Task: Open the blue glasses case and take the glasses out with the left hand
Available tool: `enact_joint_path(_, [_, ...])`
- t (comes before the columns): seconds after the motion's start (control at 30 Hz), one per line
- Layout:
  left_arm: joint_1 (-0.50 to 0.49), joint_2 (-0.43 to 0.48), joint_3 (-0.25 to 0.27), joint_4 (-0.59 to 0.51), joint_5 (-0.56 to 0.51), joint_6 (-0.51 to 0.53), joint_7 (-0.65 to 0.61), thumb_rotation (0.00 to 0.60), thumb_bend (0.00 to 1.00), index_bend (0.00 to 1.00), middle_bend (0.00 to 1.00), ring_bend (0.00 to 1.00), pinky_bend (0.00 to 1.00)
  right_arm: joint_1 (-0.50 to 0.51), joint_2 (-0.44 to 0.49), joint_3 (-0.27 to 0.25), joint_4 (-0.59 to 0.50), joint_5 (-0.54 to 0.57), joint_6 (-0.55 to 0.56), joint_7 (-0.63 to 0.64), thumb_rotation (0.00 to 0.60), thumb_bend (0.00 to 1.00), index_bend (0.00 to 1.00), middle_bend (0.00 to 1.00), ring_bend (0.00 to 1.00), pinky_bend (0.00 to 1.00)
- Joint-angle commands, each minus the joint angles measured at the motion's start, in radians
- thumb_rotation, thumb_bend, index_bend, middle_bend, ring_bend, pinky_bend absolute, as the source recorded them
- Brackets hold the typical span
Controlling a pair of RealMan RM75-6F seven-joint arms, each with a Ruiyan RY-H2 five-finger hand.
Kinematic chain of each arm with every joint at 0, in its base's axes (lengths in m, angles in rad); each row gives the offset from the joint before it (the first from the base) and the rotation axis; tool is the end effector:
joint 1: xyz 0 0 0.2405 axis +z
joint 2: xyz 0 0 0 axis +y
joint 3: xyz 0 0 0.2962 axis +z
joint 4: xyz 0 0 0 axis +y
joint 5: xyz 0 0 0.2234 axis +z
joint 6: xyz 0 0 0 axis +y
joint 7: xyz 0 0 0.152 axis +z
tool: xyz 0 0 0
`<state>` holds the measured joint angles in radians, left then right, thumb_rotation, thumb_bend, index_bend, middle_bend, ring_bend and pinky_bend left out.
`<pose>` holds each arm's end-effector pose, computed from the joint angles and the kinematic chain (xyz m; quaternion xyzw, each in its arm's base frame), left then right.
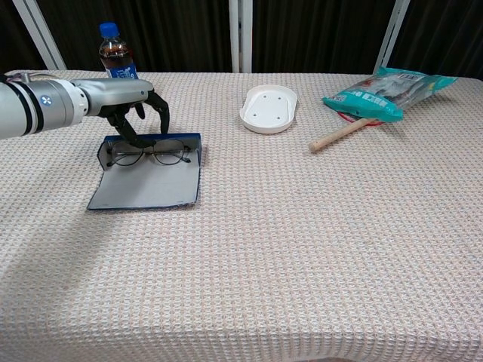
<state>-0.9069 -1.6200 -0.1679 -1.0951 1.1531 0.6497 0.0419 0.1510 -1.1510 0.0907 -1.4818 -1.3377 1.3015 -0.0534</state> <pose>-0.1883 0.4535 -0.0541 -0.7720 -0.4068 -0.3066 0.3803 -0.3932 -0.2272 0.1601 0.5992 -0.4045 0.3013 0.6217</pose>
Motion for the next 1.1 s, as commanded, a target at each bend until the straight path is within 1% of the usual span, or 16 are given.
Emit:
enact_joint_path(0.03, [-0.003, -0.004, 0.000, 0.006, -0.006, -0.004, 0.006, 0.600, 0.38, 0.46, 0.28, 0.12, 0.26, 0.000, 0.000, 0.000, 0.001, 0.000, 0.000, 0.001, 0.600, 0.51, 0.00, 0.00, 0.00, 0.00])
enact_joint_path(0.27, [-0.005, -0.010, 0.001, 0.020, -0.020, -0.010, 0.019, 0.600, 0.40, 0.49, 0.29, 0.12, 0.26, 0.001, -0.001, 0.001, 0.004, 0.001, 0.000, 0.003, 0.600, 0.51, 0.00, 0.00, 0.00, 0.00])
enact_joint_path(0.37, [-0.004, -0.011, 0.001, 0.021, -0.024, -0.012, 0.017, 0.600, 0.40, 0.53, 0.29, 0.12, 0.26, 0.001, -0.001, 0.002, 0.003, -0.001, 0.001, 0.003, 0.600, 0.51, 0.00, 0.00, 0.00, 0.00])
enact_joint_path(0.5, [0.002, -0.012, -0.003, 0.017, -0.005, 0.016, 0.004, 0.600, 0.42, 0.59, 0.31, 0.12, 0.26, 0.001, -0.001, 0.001, 0.003, -0.003, 0.003, 0.002, 0.600, 0.51, 0.00, 0.00, 0.00, 0.00])
enact_joint_path(0.77, [0.016, -0.004, -0.008, 0.002, 0.049, 0.079, -0.033, 0.600, 0.42, 0.61, 0.33, 0.12, 0.26, 0.001, -0.003, 0.001, 0.002, -0.007, 0.006, 0.001, 0.600, 0.51, 0.00, 0.00, 0.00, 0.00])
enact_joint_path(0.97, [0.038, -0.027, 0.006, 0.032, 0.141, 0.202, -0.053, 0.600, 0.42, 0.61, 0.34, 0.12, 0.26, -0.001, -0.004, 0.001, 0.004, -0.007, 0.008, 0.002, 0.600, 0.51, 0.00, 0.00, 0.00, 0.00])
enact_joint_path(1.1, [0.059, -0.053, 0.016, 0.071, 0.206, 0.296, -0.101, 0.600, 0.42, 0.61, 0.34, 0.12, 0.26, -0.001, -0.003, 0.000, 0.003, -0.007, 0.009, 0.002, 0.600, 0.51, 0.00, 0.00, 0.00, 0.00])
